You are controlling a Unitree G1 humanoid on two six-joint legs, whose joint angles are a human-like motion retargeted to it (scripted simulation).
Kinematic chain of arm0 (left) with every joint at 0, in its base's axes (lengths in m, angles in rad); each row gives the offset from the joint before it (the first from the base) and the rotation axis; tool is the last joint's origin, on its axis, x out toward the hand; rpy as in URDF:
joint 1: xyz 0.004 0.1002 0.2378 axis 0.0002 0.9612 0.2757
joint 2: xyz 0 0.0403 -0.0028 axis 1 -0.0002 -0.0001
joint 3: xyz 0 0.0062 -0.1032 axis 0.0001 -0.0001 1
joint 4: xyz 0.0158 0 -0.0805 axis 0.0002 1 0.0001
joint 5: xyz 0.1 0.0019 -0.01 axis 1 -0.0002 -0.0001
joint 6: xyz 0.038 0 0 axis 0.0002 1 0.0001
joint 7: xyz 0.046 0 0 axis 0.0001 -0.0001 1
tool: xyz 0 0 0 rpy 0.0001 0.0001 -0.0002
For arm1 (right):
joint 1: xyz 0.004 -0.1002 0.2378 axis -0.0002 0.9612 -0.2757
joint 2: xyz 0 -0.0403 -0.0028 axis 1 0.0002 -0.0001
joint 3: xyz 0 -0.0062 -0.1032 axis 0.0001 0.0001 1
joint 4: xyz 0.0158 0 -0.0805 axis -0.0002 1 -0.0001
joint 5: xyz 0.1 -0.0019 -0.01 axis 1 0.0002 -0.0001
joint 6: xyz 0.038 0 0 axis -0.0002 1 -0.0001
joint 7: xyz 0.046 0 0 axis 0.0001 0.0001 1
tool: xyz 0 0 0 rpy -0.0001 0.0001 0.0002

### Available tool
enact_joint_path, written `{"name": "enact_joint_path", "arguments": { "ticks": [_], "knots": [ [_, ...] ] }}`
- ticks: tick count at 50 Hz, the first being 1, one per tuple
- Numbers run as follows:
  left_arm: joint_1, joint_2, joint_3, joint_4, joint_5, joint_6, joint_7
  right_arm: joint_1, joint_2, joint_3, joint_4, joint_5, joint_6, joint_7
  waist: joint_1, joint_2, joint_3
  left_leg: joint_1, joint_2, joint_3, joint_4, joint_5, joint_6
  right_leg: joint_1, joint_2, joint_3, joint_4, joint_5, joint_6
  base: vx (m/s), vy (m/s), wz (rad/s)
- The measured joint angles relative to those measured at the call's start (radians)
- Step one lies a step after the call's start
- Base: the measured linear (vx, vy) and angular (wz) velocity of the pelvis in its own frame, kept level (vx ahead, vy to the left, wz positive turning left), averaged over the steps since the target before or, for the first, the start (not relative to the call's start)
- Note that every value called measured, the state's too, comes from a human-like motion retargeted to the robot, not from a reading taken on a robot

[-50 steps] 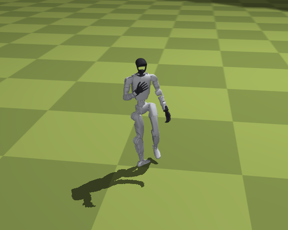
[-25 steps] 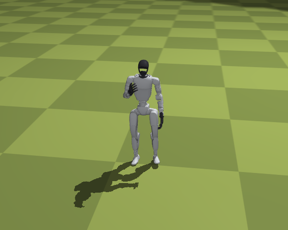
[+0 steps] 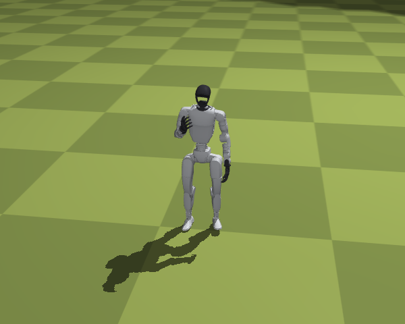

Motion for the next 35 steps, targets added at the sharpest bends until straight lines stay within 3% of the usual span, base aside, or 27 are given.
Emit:
{"name": "enact_joint_path", "arguments": {
  "ticks": [25, 35],
  "knots": [
    [-0.004, -0.004, 0.050, -0.064, -0.067, 0.005, 0.012, 0.000, -0.010, 0.000, 0.007, 0.015, 0.012, 0.006, 0.010, -0.010, -0.006, -0.004, -0.013, -0.060, 0.003, -0.027, -0.002, 0.002, -0.018, -0.072, 0.038, -0.001, -0.018, 0.06, 0.06, 0.12],
    [-0.024, 0.002, -0.014, -0.022, -0.035, 0.005, 0.007, 0.019, -0.010, -0.003, 0.012, 0.030, 0.002, 0.001, 0.026, 0.003, 0.015, 0.005, 0.007, -0.090, 0.017, -0.027, -0.002, -0.032, -0.012, -0.078, 0.144, 0.040, -0.044, 0.07, 0.09, 0.13]
  ]
}}
